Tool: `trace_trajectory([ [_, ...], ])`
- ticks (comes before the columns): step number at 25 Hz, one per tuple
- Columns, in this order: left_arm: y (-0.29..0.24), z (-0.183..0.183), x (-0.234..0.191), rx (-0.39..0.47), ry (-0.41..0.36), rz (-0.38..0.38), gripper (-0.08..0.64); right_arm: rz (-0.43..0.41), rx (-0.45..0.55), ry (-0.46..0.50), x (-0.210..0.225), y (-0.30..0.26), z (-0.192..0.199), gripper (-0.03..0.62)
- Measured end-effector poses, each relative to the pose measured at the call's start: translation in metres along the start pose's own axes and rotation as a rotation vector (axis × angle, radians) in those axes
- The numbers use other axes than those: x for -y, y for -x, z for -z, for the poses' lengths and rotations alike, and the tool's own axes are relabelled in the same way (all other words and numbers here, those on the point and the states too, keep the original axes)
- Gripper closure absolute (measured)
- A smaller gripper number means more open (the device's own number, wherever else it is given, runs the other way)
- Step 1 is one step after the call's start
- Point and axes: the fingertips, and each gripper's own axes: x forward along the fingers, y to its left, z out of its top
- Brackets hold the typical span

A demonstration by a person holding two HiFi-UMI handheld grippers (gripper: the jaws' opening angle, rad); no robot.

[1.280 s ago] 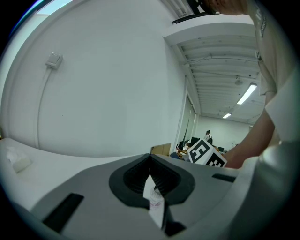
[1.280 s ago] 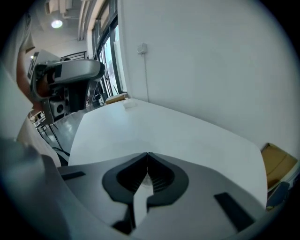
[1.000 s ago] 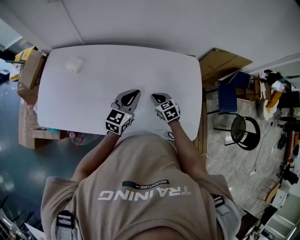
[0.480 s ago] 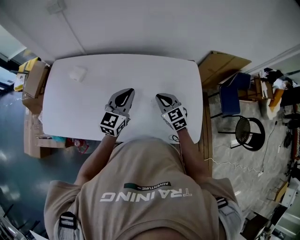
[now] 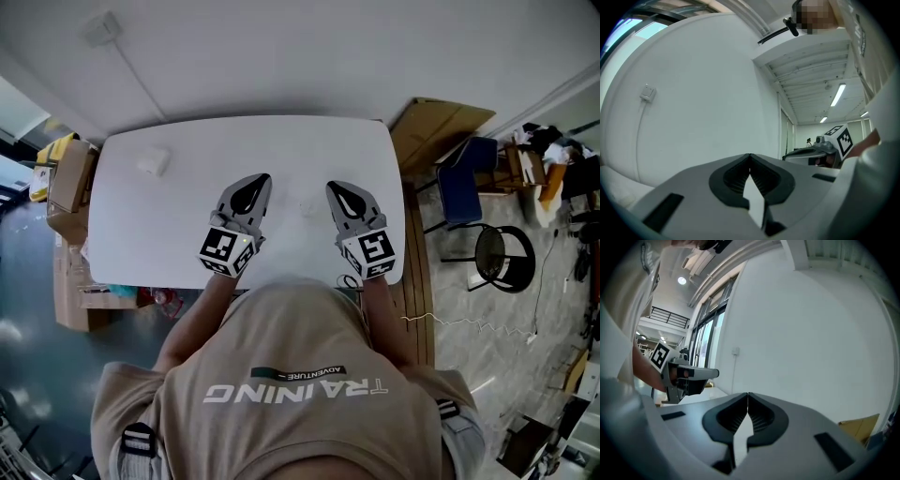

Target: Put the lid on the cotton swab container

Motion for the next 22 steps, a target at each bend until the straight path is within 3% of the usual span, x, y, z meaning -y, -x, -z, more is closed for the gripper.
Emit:
trace_trajectory([
  [12,0.000,0.004,0.007,-0.043,-0.024,0.047,0.548,0.018,0.029,-0.029,-0.001,0.011,-0.006,0.574],
  [22,-0.002,0.006,0.007,-0.046,0.006,0.058,0.548,0.012,0.005,-0.031,-0.004,0.012,0.005,0.574],
])
